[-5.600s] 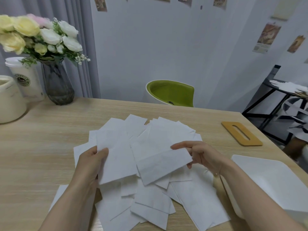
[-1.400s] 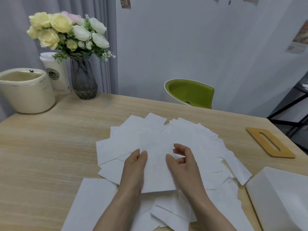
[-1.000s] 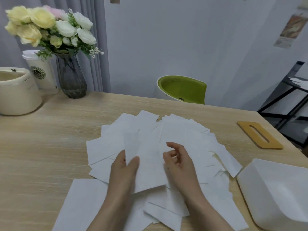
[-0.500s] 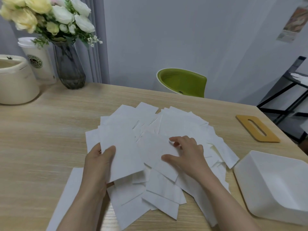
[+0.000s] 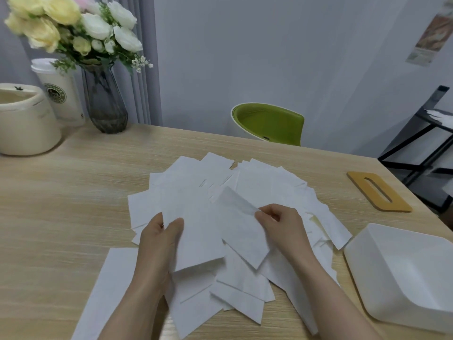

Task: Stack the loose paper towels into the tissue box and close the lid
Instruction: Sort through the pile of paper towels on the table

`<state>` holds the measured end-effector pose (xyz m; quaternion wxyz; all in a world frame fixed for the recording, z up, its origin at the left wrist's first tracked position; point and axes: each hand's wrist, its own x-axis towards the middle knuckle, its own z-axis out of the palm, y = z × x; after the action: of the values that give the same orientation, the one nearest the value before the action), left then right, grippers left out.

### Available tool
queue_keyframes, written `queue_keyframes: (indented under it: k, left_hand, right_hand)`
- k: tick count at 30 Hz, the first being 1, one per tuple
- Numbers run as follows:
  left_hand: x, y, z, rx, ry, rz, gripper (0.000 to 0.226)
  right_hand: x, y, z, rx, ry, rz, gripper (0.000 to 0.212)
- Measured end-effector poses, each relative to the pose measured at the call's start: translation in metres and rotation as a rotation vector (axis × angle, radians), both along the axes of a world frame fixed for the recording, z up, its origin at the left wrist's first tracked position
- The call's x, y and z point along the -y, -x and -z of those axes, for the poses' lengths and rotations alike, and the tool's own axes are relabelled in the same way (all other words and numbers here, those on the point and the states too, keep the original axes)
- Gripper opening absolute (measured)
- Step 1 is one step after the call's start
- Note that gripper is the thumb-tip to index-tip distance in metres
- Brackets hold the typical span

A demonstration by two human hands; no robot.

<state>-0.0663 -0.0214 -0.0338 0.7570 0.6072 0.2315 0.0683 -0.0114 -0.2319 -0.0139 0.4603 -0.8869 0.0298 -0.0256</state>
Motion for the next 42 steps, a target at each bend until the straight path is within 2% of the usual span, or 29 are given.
queue_keyframes:
  k: [6,11,18,23,27,31,33,36,42]
  left_hand:
    - [0.021,-0.007,-0.003,-0.004,-0.030,0.040,0.022]
    - [0.044,-0.018,-0.009,0.009,0.001,0.068,0.023]
    - [0.068,-0.022,-0.014,0.032,0.062,0.068,0.045]
    - [0.071,-0.023,-0.013,0.062,0.043,0.075,0.024]
    - [0.072,-0.021,-0.015,0.057,0.022,0.072,0.023]
    - [0.073,-0.019,-0.016,0.104,0.072,0.062,0.023]
    - [0.072,-0.018,-0.016,0.125,0.086,0.074,0.023]
    - [0.073,-0.017,-0.015,0.145,0.084,0.126,0.022]
    - [0.076,-0.018,-0.015,0.161,0.004,0.145,0.022]
  right_hand:
    - [0.006,0.008,-0.011,0.005,-0.446,0.136,0.008]
    - [-0.005,0.019,-0.018,-0.049,-0.590,0.127,0.008]
    - [-0.027,0.035,-0.008,0.014,-0.546,0.122,0.005]
    - [-0.034,0.041,-0.005,0.051,-0.520,0.139,0.005]
    - [-0.036,0.043,-0.004,0.104,-0.470,0.148,0.007]
    - [-0.035,0.044,-0.003,0.187,-0.337,0.151,0.034]
    - [-0.033,0.043,-0.003,0.130,-0.381,0.080,0.047]
    - [-0.032,0.043,-0.002,0.027,-0.513,-0.030,0.052]
    - [-0.033,0.044,-0.002,0.119,-0.443,-0.099,0.052]
